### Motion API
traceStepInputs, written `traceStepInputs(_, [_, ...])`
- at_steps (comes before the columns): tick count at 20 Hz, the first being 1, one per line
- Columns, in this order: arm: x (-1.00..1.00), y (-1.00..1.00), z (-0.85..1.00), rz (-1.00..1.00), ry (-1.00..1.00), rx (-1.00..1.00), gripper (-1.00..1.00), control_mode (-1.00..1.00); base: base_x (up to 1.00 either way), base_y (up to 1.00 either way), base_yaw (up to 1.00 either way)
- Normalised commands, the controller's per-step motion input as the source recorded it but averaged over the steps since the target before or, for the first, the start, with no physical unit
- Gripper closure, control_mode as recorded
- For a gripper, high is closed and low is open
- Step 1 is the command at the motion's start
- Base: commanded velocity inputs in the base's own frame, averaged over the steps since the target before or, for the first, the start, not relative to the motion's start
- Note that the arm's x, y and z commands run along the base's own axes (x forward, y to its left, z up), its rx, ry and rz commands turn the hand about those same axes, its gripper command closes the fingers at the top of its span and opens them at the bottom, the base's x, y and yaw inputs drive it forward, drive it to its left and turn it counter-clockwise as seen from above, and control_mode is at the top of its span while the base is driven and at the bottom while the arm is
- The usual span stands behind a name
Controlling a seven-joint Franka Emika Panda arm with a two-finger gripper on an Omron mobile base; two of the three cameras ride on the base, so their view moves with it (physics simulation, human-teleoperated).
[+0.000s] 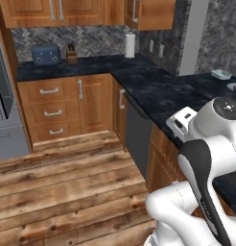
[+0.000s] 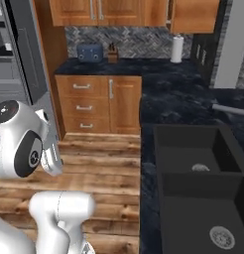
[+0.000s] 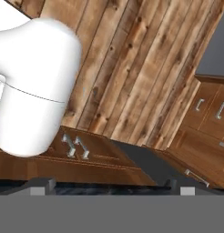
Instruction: Place two dumplings into each of the tupperware containers and then place the containers in the fridge.
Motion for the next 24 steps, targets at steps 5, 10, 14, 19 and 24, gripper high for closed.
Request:
traceStepInputs(5, [0.00, 0.00, 0.00, 0.00, 0.00, 0.00, -1.00, 1.00, -1.00, 0.00, -0.15])
traceStepInputs(10, [0.00, 0.00, 0.00, 0.00, 0.00, 0.00, -1.00, 1.00, -1.00, 0.00, -0.14])
traceStepInputs(14, [0.00, 0.00, 0.00, 0.00, 0.00, 0.00, -1.00, 1.00, -1.00, 0.00, -0.07])
traceStepInputs(19, [0.00, 0.00, 0.00, 0.00, 0.00, 0.00, -1.00, 1.00, -1.00, 0.05, -0.07])
traceStepInputs(24, [0.00, 0.00, 0.00, 0.00, 0.00, 0.00, -1.00, 1.00, -1.00, 0.12, -0.09])
